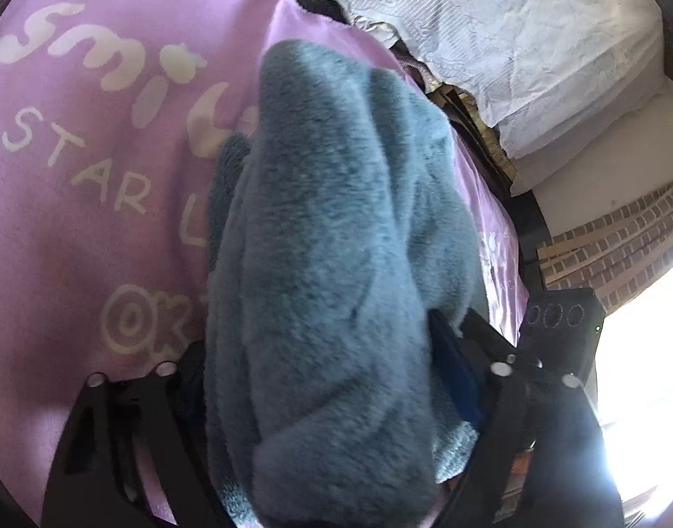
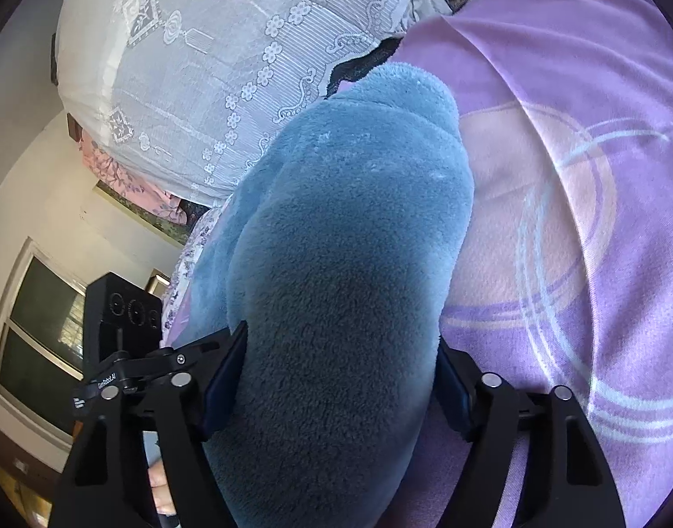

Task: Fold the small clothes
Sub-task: 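Grasp the folded bundle with both tools and lift it off the sheet, then carry the lifted bundle with both tools toward the pile of folded clothes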

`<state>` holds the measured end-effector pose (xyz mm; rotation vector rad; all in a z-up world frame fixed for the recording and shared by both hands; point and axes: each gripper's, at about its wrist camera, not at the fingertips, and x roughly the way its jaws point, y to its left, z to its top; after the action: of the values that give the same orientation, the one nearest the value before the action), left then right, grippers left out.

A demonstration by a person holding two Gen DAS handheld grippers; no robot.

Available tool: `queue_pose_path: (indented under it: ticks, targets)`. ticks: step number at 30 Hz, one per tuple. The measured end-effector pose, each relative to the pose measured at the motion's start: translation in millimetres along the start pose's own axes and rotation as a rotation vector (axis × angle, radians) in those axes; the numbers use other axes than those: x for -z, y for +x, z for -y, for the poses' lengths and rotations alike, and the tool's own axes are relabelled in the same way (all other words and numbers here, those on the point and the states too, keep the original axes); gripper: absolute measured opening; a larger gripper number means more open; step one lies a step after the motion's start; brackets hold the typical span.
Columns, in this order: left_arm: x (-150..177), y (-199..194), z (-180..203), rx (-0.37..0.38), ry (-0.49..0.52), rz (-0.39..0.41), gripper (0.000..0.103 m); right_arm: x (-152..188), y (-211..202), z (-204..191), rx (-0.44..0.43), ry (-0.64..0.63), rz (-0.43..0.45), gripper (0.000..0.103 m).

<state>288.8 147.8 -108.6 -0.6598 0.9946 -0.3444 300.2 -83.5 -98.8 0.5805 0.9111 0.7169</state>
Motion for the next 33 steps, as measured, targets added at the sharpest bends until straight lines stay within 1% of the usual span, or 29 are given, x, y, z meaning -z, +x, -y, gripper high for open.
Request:
queue_pose_path:
  ticks: [6,10,13,16,21,25,29,33]
  targets:
    - [7,-11,16,-0.051,0.061,0.044,0.067,3,-7,-12,0.009,-0.051,0.02,0.071]
    - [13,-24,24,-0.072,0.07,0.071,0.065,5,-14,-22,-0.004,-0.072,0.027,0.071]
    - [21,-38,29,-0.086,0.069,0.091,0.064,10,-17,-30,-0.041,-0.072,0.015,0.071]
    - [34,-60,31,-0.11,0.069,0.126,0.064,16,-18,-47,-0.072,-0.107,-0.002,0.071]
    - [61,-104,21,-0.112,0.016,0.182,0.064,37,-17,-81,-0.12,-0.169,-0.051,0.071]
    - [93,-141,12,-0.141,-0.036,0.222,0.064,60,-13,-106,-0.166,-0.199,-0.104,0.071]
    - [121,-174,11,-0.179,-0.051,0.257,0.064,82,-16,-129,-0.206,-0.218,-0.139,0.071]
    - [148,-206,11,-0.198,-0.06,0.276,0.064,104,-24,-156,-0.238,-0.228,-0.169,0.071]
